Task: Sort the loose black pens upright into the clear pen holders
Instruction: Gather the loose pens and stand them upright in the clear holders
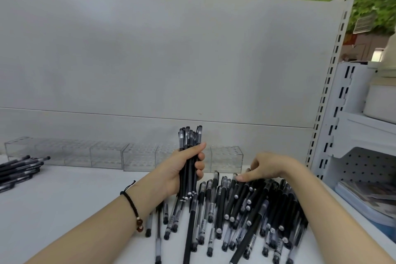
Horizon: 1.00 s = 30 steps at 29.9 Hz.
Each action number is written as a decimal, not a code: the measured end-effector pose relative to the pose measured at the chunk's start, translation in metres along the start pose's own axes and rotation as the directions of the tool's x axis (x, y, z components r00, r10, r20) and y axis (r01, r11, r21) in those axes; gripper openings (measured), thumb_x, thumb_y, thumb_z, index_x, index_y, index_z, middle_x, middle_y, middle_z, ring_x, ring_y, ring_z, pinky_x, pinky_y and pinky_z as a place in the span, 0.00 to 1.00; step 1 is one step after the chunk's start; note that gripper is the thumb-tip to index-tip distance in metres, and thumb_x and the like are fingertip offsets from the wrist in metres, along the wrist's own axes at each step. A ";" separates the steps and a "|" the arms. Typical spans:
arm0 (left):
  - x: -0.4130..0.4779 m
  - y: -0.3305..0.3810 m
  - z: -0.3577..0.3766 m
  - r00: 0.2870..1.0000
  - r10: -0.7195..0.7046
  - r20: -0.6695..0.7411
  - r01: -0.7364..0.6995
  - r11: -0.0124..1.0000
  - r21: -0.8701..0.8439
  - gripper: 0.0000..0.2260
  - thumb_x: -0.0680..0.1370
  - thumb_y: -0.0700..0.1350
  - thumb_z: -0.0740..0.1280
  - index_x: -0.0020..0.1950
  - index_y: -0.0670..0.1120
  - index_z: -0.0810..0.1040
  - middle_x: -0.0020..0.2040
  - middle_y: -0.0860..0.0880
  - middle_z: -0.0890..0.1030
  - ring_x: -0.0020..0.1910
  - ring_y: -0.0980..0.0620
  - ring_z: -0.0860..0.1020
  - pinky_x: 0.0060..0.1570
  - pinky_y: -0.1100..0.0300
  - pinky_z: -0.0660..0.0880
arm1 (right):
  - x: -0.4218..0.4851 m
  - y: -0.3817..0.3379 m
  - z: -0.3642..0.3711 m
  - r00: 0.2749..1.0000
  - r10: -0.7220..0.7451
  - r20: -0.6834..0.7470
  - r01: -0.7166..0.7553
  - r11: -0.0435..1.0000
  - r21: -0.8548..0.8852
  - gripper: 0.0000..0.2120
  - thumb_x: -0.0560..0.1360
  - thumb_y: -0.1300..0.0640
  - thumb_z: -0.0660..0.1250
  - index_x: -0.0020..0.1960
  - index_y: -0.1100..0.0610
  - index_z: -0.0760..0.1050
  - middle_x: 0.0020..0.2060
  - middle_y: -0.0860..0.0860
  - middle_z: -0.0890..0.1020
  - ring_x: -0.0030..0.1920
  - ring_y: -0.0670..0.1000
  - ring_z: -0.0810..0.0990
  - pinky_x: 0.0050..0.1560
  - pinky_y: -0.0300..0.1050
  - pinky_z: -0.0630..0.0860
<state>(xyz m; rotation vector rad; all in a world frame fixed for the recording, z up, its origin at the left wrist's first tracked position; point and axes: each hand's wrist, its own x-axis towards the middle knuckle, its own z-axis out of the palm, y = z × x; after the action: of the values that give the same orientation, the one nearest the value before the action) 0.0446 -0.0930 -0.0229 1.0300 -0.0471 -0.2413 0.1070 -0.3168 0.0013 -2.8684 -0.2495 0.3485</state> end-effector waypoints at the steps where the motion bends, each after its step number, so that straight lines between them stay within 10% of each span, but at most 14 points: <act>1: 0.000 0.000 0.000 1.000 -0.003 -0.003 0.003 1.000 -0.003 0.09 0.69 0.44 0.74 0.35 0.44 0.74 0.31 0.50 0.74 0.23 0.56 0.70 0.22 0.64 0.71 | 0.001 -0.001 0.000 1.000 -0.001 -0.002 0.001 1.000 0.017 0.37 0.64 0.30 0.70 0.57 0.60 0.79 0.50 0.50 0.80 0.51 0.50 0.77 0.51 0.41 0.72; 6: -0.001 0.000 -0.001 1.000 -0.025 -0.001 0.025 1.000 -0.009 0.09 0.68 0.45 0.75 0.39 0.44 0.76 0.32 0.49 0.75 0.24 0.55 0.71 0.23 0.64 0.72 | 0.000 -0.002 0.000 0.992 -0.028 -0.125 0.059 0.966 0.252 0.27 0.64 0.43 0.78 0.55 0.57 0.76 0.49 0.50 0.79 0.50 0.50 0.77 0.48 0.41 0.72; 11: -0.004 0.000 0.003 0.998 -0.040 0.045 0.042 0.998 -0.035 0.07 0.70 0.43 0.73 0.40 0.42 0.76 0.34 0.47 0.77 0.29 0.52 0.76 0.26 0.63 0.75 | -0.009 -0.010 -0.010 0.958 -0.062 -0.280 0.250 0.662 0.707 0.14 0.71 0.59 0.75 0.54 0.57 0.74 0.36 0.54 0.83 0.27 0.46 0.66 0.23 0.35 0.59; 18: -0.009 -0.005 0.016 0.972 -0.113 0.204 0.104 0.993 0.053 0.12 0.75 0.46 0.66 0.40 0.40 0.86 0.57 0.38 0.82 0.58 0.42 0.81 0.61 0.49 0.76 | -0.028 -0.042 -0.009 0.891 -0.187 -0.414 0.455 0.360 0.815 0.12 0.74 0.59 0.71 0.56 0.58 0.74 0.34 0.53 0.83 0.24 0.44 0.64 0.22 0.34 0.58; 23: -0.010 -0.006 0.016 0.975 -0.132 0.176 0.122 0.990 0.067 0.15 0.73 0.46 0.68 0.55 0.37 0.79 0.46 0.42 0.85 0.37 0.48 0.84 0.38 0.55 0.82 | -0.031 -0.056 0.001 0.830 -0.276 -0.485 0.557 0.444 0.702 0.12 0.75 0.59 0.70 0.57 0.58 0.73 0.34 0.52 0.81 0.23 0.39 0.71 0.25 0.29 0.65; 30: -0.007 -0.011 0.013 0.977 -0.111 0.180 0.098 0.992 0.076 0.08 0.71 0.45 0.72 0.38 0.44 0.74 0.32 0.50 0.73 0.26 0.56 0.72 0.26 0.63 0.74 | -0.024 -0.054 0.005 0.843 -0.287 -0.456 0.537 0.498 0.681 0.10 0.75 0.56 0.71 0.54 0.55 0.76 0.35 0.49 0.81 0.25 0.42 0.68 0.25 0.34 0.63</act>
<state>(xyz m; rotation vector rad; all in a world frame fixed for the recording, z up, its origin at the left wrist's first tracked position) 0.0341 -0.1079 -0.0248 1.0752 -0.1692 -0.4328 0.0757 -0.2690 0.0159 -1.8309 -0.5632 -0.0698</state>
